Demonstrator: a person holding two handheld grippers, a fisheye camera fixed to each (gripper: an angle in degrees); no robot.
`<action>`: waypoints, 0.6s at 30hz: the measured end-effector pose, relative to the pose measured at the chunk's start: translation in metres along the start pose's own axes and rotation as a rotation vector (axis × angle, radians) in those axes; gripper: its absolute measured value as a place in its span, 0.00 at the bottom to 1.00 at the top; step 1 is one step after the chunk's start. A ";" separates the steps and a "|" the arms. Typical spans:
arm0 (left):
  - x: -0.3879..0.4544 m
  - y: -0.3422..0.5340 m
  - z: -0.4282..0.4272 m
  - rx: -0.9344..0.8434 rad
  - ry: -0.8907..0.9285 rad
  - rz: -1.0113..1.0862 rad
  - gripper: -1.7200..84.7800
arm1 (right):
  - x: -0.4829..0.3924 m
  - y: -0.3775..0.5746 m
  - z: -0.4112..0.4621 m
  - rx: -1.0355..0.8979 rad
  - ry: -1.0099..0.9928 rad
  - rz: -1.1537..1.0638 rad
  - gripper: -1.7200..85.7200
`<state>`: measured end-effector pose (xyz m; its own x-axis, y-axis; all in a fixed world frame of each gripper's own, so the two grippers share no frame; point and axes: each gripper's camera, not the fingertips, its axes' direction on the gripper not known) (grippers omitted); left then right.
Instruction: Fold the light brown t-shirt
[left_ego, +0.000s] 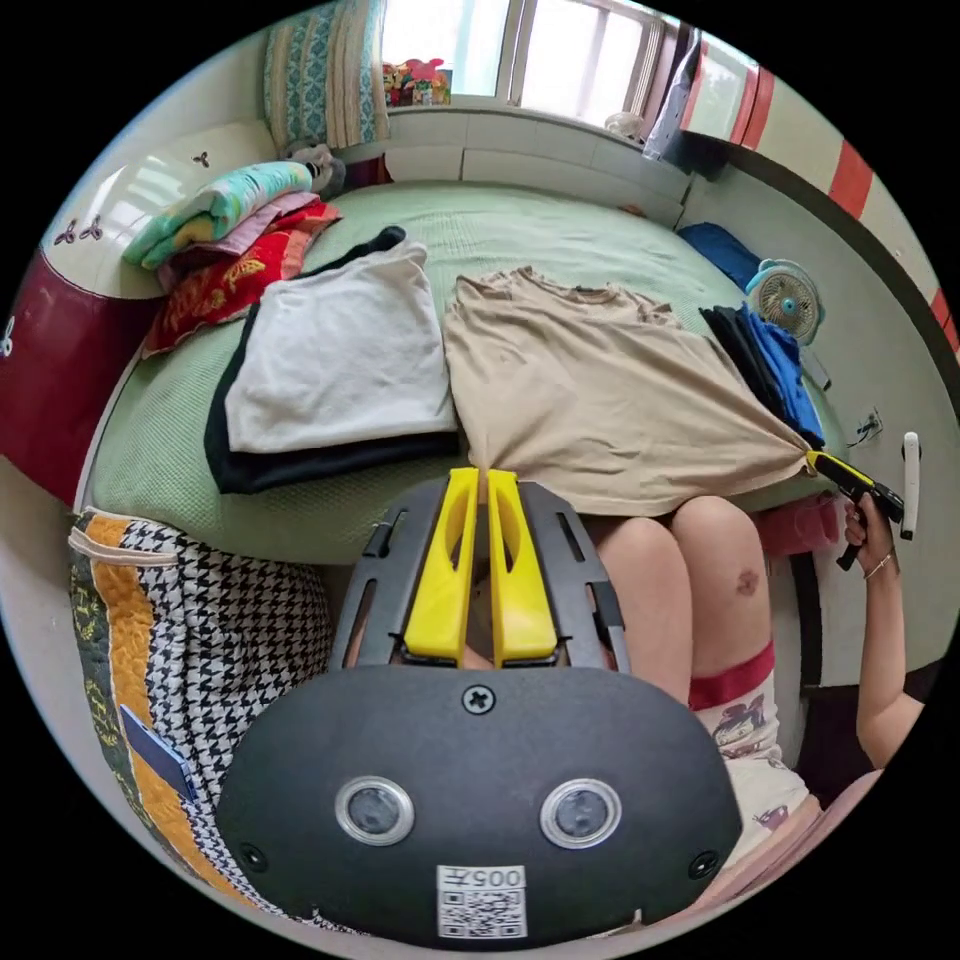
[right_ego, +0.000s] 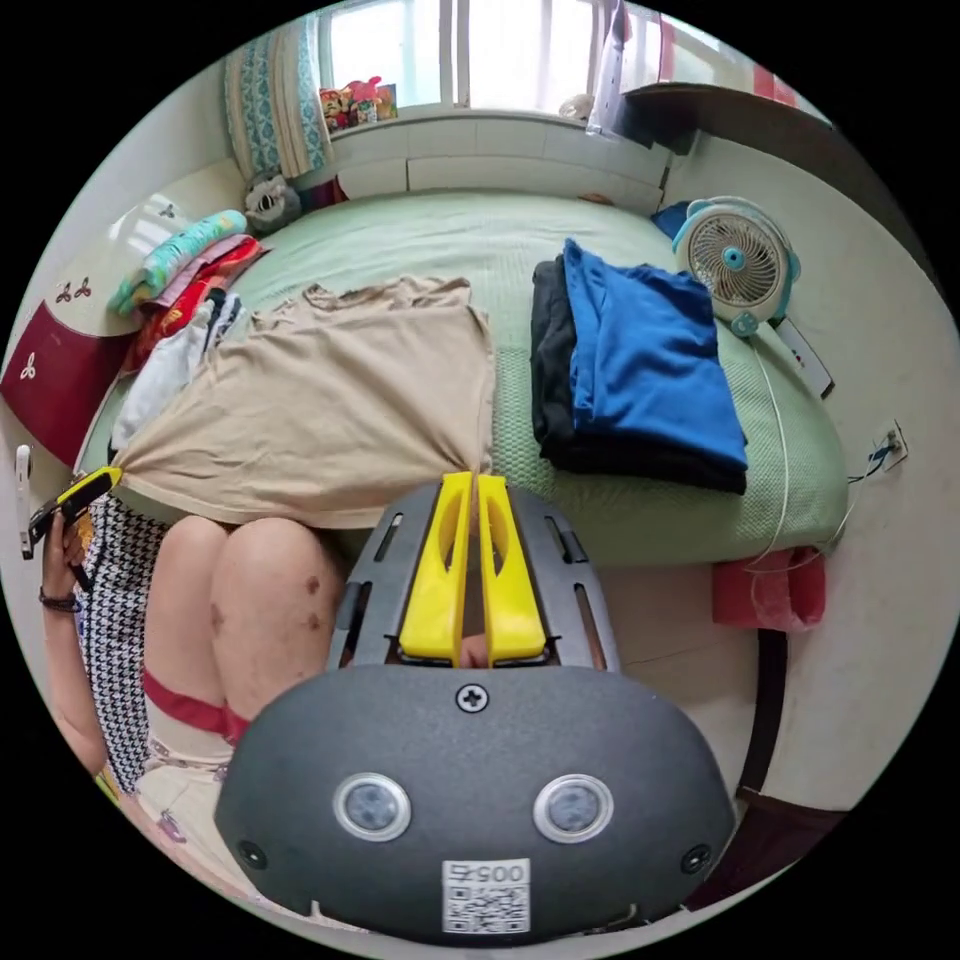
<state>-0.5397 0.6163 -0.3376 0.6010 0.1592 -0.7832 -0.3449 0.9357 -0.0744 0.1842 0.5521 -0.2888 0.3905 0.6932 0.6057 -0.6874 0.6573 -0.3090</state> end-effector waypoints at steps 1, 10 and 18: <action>-0.002 0.006 -0.021 0.032 0.002 0.000 0.03 | 0.000 0.002 -0.011 0.013 -0.003 -0.003 0.00; -0.014 0.079 -0.150 0.176 0.017 -0.005 0.03 | 0.014 0.066 -0.159 0.188 0.034 0.026 0.00; -0.016 0.123 -0.186 0.139 0.030 0.012 0.03 | 0.023 0.125 -0.189 0.129 0.012 0.058 0.00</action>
<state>-0.7265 0.6706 -0.4489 0.5747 0.1630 -0.8019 -0.2474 0.9687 0.0196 0.2235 0.7062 -0.4518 0.3550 0.7329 0.5804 -0.7816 0.5733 -0.2458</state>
